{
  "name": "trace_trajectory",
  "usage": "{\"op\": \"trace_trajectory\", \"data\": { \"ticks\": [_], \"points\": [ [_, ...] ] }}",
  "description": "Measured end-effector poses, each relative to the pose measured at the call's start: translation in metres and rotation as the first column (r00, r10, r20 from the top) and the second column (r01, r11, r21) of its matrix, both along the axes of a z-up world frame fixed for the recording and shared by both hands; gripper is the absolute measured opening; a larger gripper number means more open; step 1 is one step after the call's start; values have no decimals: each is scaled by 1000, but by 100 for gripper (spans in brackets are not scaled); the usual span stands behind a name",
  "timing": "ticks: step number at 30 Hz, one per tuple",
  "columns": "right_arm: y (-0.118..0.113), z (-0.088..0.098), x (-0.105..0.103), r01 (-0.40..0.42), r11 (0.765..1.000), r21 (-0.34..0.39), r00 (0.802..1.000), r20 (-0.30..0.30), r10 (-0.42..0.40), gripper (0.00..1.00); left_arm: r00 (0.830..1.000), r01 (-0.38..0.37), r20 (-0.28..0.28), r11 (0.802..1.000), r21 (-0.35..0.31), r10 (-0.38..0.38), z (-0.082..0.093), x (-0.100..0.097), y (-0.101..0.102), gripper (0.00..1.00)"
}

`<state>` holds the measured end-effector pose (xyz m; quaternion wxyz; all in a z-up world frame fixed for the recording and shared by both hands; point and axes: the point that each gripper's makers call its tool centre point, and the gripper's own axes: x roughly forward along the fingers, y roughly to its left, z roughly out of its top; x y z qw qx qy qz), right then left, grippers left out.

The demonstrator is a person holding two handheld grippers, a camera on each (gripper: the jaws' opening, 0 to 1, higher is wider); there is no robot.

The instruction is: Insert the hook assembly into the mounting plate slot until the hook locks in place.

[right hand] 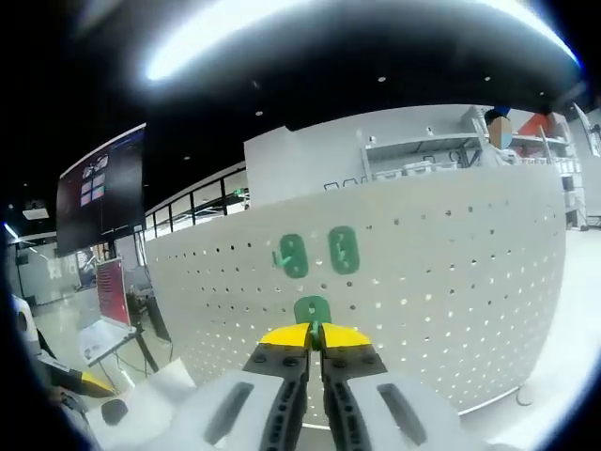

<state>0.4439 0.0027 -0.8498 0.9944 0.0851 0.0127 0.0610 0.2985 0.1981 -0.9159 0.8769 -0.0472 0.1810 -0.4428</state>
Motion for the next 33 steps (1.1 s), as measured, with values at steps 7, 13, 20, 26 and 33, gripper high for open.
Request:
{"op": "trace_trajectory", "data": {
  "ticks": [7,13,20,26,33],
  "points": [
    [-26,5,8,74,997,8,997,16,-74,0,999,39,-12,999,-6,-39,-5,-11,-8,100],
    [-38,16,15,112,994,14,993,42,-112,0,998,52,-21,999,-7,-52,-7,-16,-12,100],
    [-41,23,20,133,991,7,989,67,-133,0,998,56,-22,998,-9,-56,-6,-15,-12,100],
    [-52,30,29,156,988,21,984,83,-157,0,999,49,-20,999,-8,-49,-6,-14,-10,99],
    [-59,40,32,172,985,3,980,104,-171,0,999,38,-19,999,-12,-38,-5,-11,-7,99]
  ]
}}
